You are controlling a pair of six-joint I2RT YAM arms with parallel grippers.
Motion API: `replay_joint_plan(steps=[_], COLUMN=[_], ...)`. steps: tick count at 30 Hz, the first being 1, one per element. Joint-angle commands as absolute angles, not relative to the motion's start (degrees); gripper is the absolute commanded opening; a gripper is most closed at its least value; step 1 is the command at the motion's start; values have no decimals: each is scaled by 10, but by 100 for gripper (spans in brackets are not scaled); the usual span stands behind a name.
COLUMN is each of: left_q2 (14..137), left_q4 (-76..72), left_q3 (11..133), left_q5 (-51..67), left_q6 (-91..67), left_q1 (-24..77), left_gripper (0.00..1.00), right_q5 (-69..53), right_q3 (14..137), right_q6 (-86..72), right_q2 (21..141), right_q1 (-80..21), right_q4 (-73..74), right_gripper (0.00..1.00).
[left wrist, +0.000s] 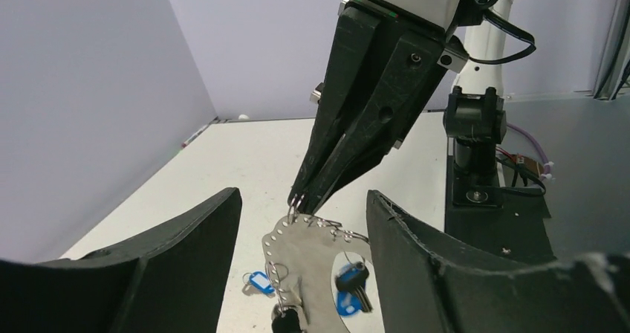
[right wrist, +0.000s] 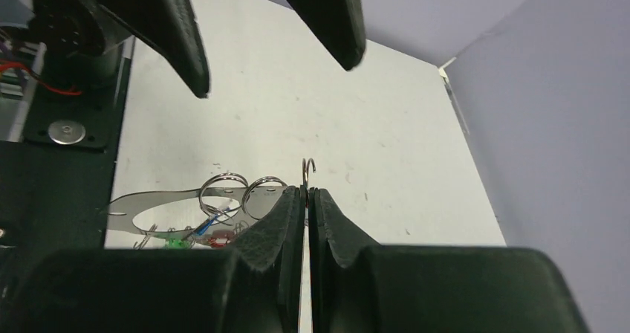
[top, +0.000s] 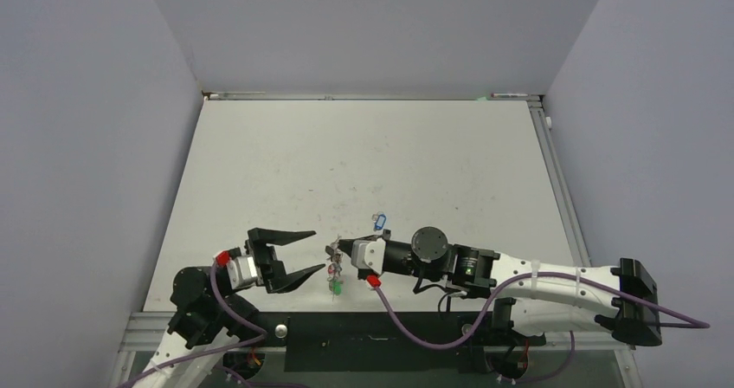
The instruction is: Put the keys on the keyring
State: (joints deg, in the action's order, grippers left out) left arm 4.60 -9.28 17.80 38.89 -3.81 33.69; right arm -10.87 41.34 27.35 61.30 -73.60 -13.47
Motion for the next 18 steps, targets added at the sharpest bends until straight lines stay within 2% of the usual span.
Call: replay_joint_plan(steps=[1,8,11,14,18], left_q2=[34,108,185,274,394], left_q4=[-117,-105,-39,48,88], left_q3=[172,198,261,321,363], left_q5=[352,247,170,129,89], left_q6=[-43,-140,-214,-271,-320], left_q1=[338,331,325,324,326], left_gripper=[60,59,51,49,47], right_q5=[-4,133,225,292,396], right_q3=[432,419,423,434,451], right_q6=[299,310,289,260,233], right_q2=[560,501,472,443,423], right_q1=[-742,-742,-742,-740,-736], right_q4=[-152,-132,-137,-123,-98], right_gripper=[5,5,5,5,5])
